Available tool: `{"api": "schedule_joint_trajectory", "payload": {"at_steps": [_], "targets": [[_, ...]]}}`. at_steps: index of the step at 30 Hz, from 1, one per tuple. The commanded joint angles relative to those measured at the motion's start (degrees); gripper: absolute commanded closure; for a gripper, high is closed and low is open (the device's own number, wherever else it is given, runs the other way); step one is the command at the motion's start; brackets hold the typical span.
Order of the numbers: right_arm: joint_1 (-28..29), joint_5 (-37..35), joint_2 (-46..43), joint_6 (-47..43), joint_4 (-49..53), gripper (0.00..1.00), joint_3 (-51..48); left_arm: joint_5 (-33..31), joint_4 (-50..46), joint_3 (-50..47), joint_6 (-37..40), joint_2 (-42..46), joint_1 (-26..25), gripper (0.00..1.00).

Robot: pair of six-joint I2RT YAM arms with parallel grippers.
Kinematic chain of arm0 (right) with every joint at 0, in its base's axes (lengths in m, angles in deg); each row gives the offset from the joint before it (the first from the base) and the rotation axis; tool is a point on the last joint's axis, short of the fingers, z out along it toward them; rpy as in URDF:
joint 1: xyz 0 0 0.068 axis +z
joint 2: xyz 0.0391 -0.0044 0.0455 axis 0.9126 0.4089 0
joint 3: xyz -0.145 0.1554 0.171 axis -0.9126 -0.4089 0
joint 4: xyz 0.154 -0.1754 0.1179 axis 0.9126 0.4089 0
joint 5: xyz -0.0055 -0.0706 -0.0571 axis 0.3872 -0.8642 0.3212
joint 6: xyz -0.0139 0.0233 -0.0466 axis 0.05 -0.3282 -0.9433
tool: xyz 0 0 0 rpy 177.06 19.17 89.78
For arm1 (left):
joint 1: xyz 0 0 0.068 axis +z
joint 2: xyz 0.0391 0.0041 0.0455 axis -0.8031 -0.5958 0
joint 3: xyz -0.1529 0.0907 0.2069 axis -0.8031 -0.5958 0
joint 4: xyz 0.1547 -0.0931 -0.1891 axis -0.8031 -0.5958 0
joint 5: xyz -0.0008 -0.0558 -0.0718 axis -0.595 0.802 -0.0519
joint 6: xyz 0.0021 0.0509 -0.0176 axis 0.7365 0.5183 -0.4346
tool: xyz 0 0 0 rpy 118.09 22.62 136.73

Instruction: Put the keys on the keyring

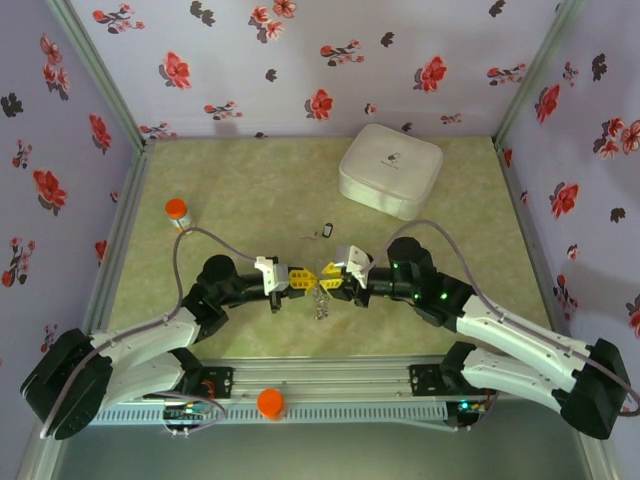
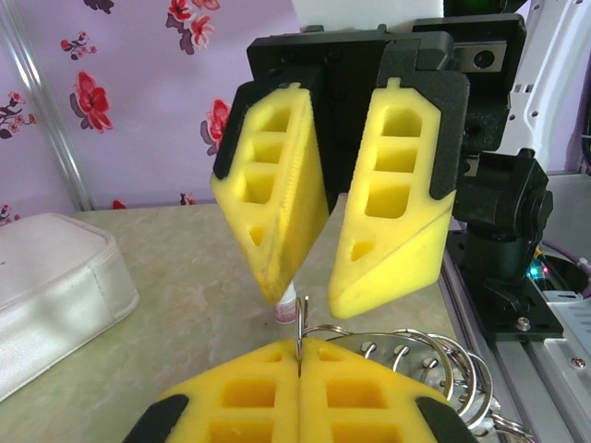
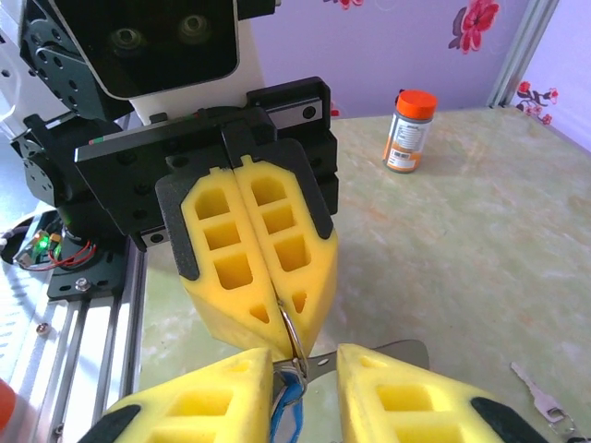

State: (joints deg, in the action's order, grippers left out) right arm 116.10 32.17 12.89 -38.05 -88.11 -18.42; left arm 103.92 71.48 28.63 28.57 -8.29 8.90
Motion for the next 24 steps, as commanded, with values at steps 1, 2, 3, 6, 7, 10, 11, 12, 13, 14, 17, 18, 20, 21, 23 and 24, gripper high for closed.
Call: {"api": "schedule_joint_trajectory", "payload": {"at_steps": [1, 2, 3, 6, 7, 10, 11, 12, 13, 14, 17, 18, 20, 21, 23, 24], "targets": [[-0.3, 1.8, 0.7, -0.7, -0.1, 0.79, 2.0, 1.5, 6.0, -0.3, -0.6, -0.6, -0.6, 1.0], [-0.2, 1.7, 1.0, -0.8, 0.3, 0.8, 2.2, 1.5, 6.3, -0.3, -0.7, -0.9, -0.6, 1.0], [-0.2, 1.9, 1.1, -0.8, 0.5, 0.8, 2.2, 1.5, 6.5, -0.3, -0.7, -1.1, -0.6, 1.0], [-0.2, 2.0, 1.5, -1.0, 0.6, 0.8, 1.9, 1.7, 6.3, 0.0, -0.9, -1.3, -0.7, 1.0], [-0.3, 1.8, 1.5, -1.1, 0.2, 0.81, 1.6, 1.9, 6.2, 0.4, -1.0, -1.3, -0.7, 1.0], [-0.2, 2.2, 2.5, -1.1, 0.2, 0.82, 2.1, 2.6, 6.1, 0.9, -0.8, -1.4, -0.7, 1.0], [-0.2, 2.6, 3.1, -1.2, 0.9, 0.84, 2.8, 3.0, 6.4, 0.8, -0.7, -1.5, -0.7, 1.0], [-0.3, 3.0, 3.7, -1.3, 1.8, 0.89, 3.5, 3.2, 6.5, 0.8, -0.8, -1.7, -0.7, 1.0], [-0.2, 3.5, 4.5, -1.7, 3.3, 0.94, 4.5, 3.5, 6.9, 0.9, -0.9, -2.0, -0.7, 1.0], [-0.2, 4.0, 5.1, -2.1, 5.0, 0.98, 5.5, 3.5, 7.3, 1.0, -1.0, -2.4, -0.7, 1.0], [-0.2, 4.4, 5.7, -2.7, 7.9, 1.0, 6.8, 3.5, 7.0, 1.7, -1.0, -3.1, -0.8, 1.0], [-0.3, 4.4, 5.7, -2.8, 8.5, 1.0, 7.0, 3.5, 6.2, 2.1, -0.6, -3.0, -0.7, 1.0], [-0.3, 3.9, 5.6, -3.1, 10.0, 1.0, 7.6, 2.3, 4.3, 2.3, -0.1, -2.6, -0.7, 0.85], [-0.3, 3.6, 5.6, -3.3, 10.8, 1.0, 7.9, 1.1, 3.3, 2.2, -0.1, -2.3, -0.8, 0.77], [-0.2, 2.6, 5.8, -4.1, 12.9, 1.0, 9.0, -1.1, 0.7, 1.9, 0.4, -1.2, -0.7, 0.67], [-0.2, 2.0, 6.1, -4.5, 14.0, 1.0, 9.7, -2.1, -1.1, 1.7, 0.5, -0.5, -0.7, 0.65]]}}
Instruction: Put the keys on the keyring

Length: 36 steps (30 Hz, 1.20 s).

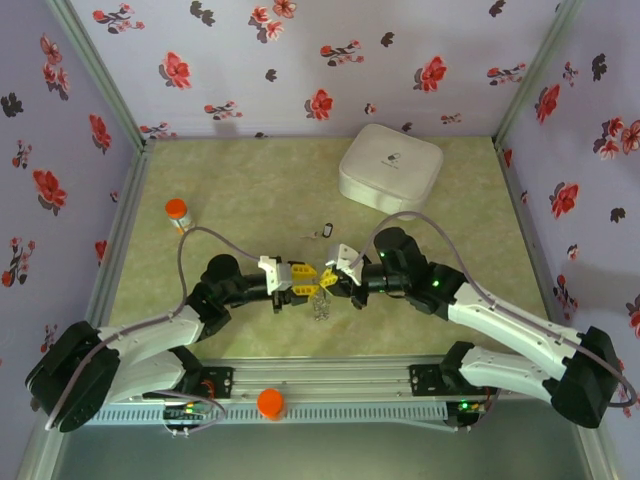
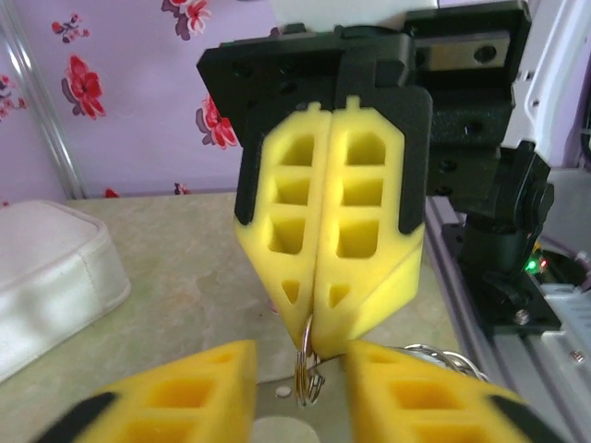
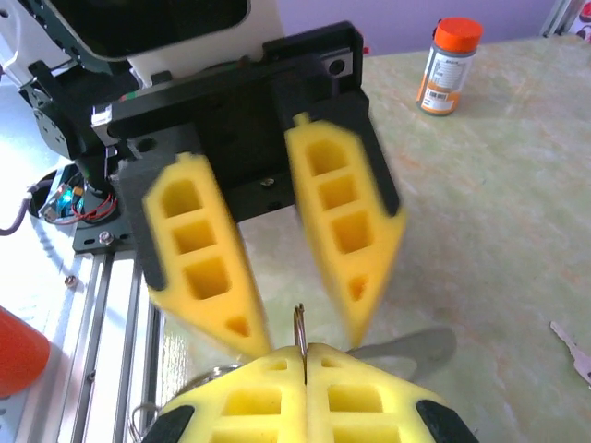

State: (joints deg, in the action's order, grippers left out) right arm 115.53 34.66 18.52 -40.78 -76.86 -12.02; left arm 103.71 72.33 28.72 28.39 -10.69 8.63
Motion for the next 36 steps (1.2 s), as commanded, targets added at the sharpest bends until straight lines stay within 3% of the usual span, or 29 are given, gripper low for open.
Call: {"api": "schedule_joint_trajectory", "payload": {"at_steps": [1, 6, 11, 17, 30, 34, 36], "targets": [[0.3, -1.1, 0.9, -2.1, 3.8, 1.0, 3.9, -2.5, -3.7, 1.6, 0.9, 2.5, -0.5, 0.64], [0.4, -4.8, 4.4, -3.7, 11.0, 1.0, 8.8, -3.6, -16.7, 2.9, 3.1, 5.2, -0.5, 0.55], [1.2, -7.2, 7.4, -6.5, 17.6, 1.0, 13.1, -5.8, -28.1, 5.6, 6.2, 7.2, -0.5, 0.53], [2.5, -8.8, 10.3, -9.4, 22.5, 1.0, 17.4, -7.0, -30.8, 6.7, 6.7, 7.1, -0.6, 0.56], [6.5, -11.3, 13.8, -13.2, 24.4, 1.0, 20.8, -3.1, -30.9, 9.8, 8.0, 4.5, -0.8, 0.79], [7.2, -10.1, 14.7, -12.7, 22.9, 1.0, 21.6, -2.9, -32.4, 10.6, 9.4, 4.0, -0.8, 1.0], [7.1, -10.4, 14.2, -11.8, 22.2, 1.0, 21.3, -2.9, -33.0, 10.7, 9.4, 4.2, -0.8, 1.0]]}}
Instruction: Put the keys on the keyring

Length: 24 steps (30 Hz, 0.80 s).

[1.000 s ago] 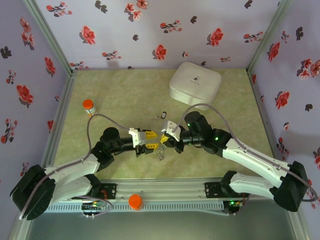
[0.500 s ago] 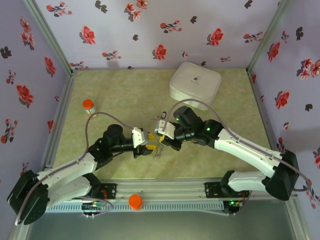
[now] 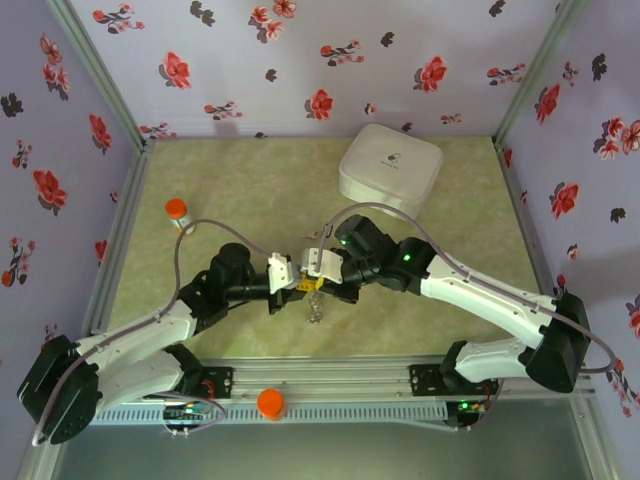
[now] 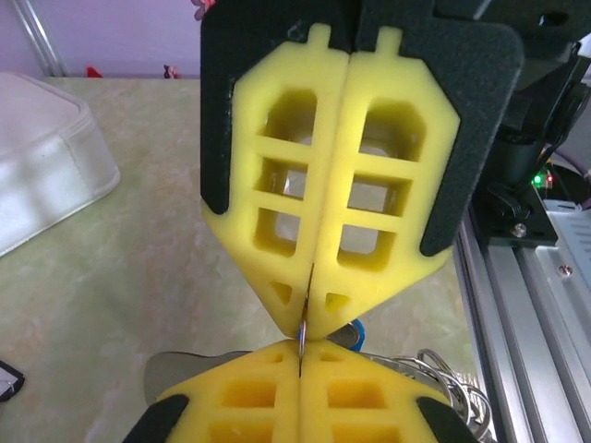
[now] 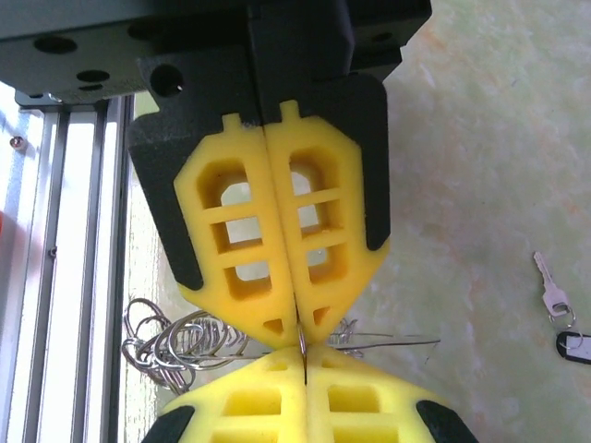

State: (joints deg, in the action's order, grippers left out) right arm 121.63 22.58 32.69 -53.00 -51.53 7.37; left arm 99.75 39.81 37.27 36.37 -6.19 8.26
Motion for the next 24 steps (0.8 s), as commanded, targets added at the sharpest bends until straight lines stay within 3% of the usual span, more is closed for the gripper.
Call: {"api": "schedule_joint_trajectory", "payload": {"at_steps": [1, 4, 6, 12, 18, 24], "targets": [[0.8, 1.5, -0.5, 1.1, -4.1, 0.99, 1.2, 1.1, -0.4, 2.1, 1.5, -0.1, -0.4, 1.0], [-1.2, 3.3, -3.8, 4.5, -9.1, 0.79, -2.7, 1.0, 1.8, 0.5, 1.9, 0.8, -0.4, 1.0], [-3.6, 6.3, -6.3, 7.4, -12.1, 0.73, -5.3, 1.2, 6.5, -1.1, 1.2, 1.2, -0.4, 1.0], [-5.5, 6.4, -16.0, 12.7, -20.1, 0.69, -15.9, 1.3, 20.9, -4.7, -1.2, 0.7, -0.4, 1.0], [-5.4, 3.9, -20.6, 12.6, -28.0, 0.68, -23.7, 1.5, 25.9, -5.7, -1.5, -0.3, -0.5, 1.0], [-4.8, 2.9, -20.8, 10.1, -29.4, 0.68, -24.6, 1.4, 28.6, -6.8, -2.0, -0.8, -0.4, 1.0]]}}
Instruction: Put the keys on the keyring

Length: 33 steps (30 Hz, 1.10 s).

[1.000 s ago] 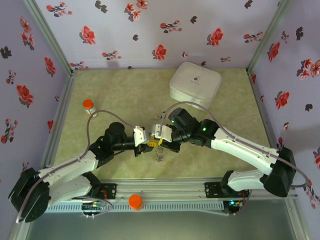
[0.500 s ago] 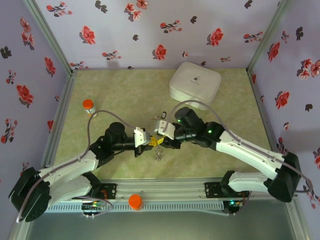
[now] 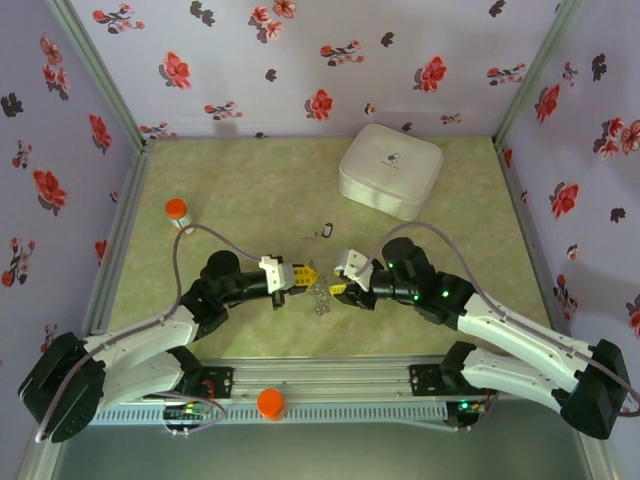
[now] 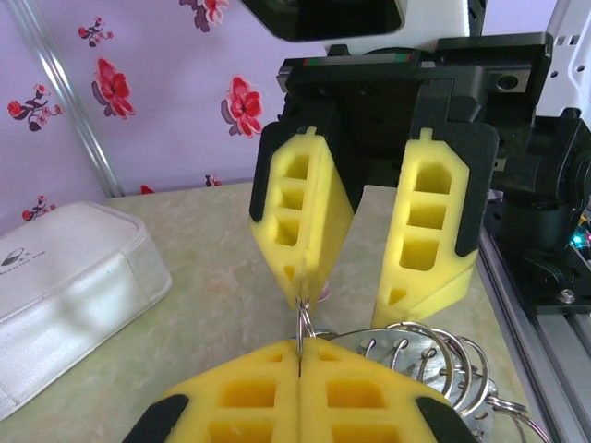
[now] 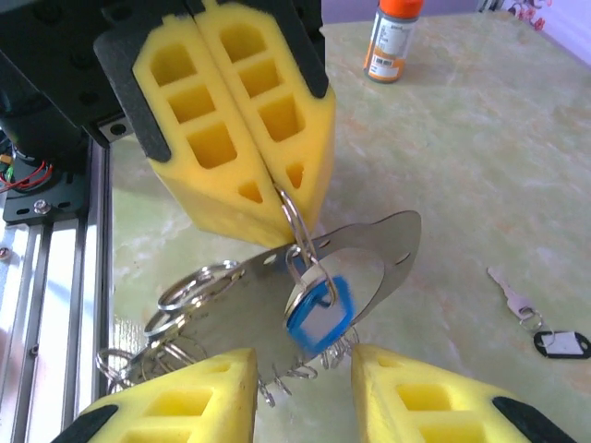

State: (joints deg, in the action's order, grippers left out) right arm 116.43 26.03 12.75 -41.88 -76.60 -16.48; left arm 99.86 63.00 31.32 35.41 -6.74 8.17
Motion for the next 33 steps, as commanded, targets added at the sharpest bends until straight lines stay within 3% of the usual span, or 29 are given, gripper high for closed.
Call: {"api": "schedule_joint_trajectory", "payload": {"at_steps": [1, 9, 18, 24, 33], "targets": [[0.4, -0.2, -1.1, -1.2, -4.8, 0.69, -0.8, 1.3, 5.3, -1.0, -0.9, -0.3, -0.4, 1.0], [0.8, -0.2, -0.1, -4.3, -6.8, 0.72, -1.0, 2.2, 4.6, -1.2, 0.7, 0.0, -0.4, 1.0], [1.3, 1.7, 1.7, -4.4, -4.7, 0.83, 0.7, 2.1, 2.3, -1.6, 3.1, 1.7, -0.3, 1.0], [1.2, 2.8, 1.3, -4.2, -4.7, 0.83, 1.0, 2.0, 1.9, -1.8, 3.5, 2.2, -0.4, 1.0], [1.3, 3.3, 2.5, -4.4, -4.6, 1.0, 1.2, 2.1, 0.9, -1.6, 3.7, 3.1, -0.4, 1.0]]}}
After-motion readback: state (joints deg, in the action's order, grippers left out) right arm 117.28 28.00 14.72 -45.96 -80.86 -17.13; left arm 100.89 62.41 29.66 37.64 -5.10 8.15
